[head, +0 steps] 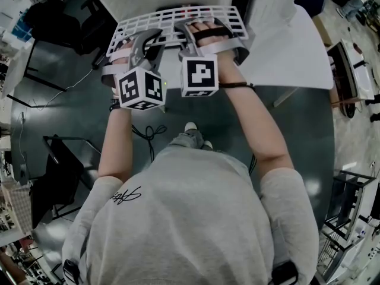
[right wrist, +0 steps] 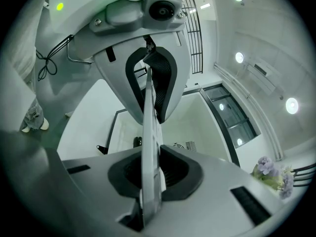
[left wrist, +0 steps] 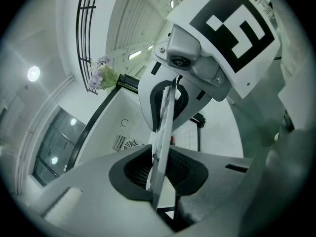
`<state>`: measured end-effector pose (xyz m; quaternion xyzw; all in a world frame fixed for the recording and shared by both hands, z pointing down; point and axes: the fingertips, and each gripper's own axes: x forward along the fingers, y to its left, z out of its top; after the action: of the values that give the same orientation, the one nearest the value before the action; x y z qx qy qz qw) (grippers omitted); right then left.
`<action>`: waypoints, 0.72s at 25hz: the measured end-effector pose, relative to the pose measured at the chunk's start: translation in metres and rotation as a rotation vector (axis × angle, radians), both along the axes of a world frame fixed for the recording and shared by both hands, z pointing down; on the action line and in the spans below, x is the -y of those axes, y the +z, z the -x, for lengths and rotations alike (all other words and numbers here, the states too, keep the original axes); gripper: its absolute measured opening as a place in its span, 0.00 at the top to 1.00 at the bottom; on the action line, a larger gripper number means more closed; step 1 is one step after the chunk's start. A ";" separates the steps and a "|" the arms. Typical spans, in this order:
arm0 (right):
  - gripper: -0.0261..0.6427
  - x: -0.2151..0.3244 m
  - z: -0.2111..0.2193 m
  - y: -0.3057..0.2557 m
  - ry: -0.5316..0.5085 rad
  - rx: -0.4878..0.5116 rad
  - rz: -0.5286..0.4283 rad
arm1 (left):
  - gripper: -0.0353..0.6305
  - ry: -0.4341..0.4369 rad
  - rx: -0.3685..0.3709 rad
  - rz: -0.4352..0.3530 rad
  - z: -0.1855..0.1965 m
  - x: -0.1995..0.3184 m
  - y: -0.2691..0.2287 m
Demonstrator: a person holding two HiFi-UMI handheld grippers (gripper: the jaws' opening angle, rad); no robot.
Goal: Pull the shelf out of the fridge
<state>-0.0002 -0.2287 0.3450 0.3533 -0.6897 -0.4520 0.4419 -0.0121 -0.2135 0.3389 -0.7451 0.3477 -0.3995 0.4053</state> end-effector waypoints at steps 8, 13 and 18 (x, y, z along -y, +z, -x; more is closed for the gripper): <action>0.90 -0.010 -0.002 0.007 -0.002 -0.009 -0.018 | 0.86 -0.003 0.001 0.002 -0.001 -0.012 0.010; 0.90 -0.017 0.002 0.021 -0.013 0.014 0.032 | 0.86 -0.006 0.001 0.018 0.000 -0.016 0.020; 0.90 -0.023 0.003 0.030 -0.016 0.020 0.042 | 0.86 -0.006 0.005 0.031 0.001 -0.021 0.029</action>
<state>-0.0033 -0.2061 0.3749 0.3429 -0.7064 -0.4372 0.4386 -0.0136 -0.1922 0.3682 -0.7495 0.3426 -0.4078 0.3932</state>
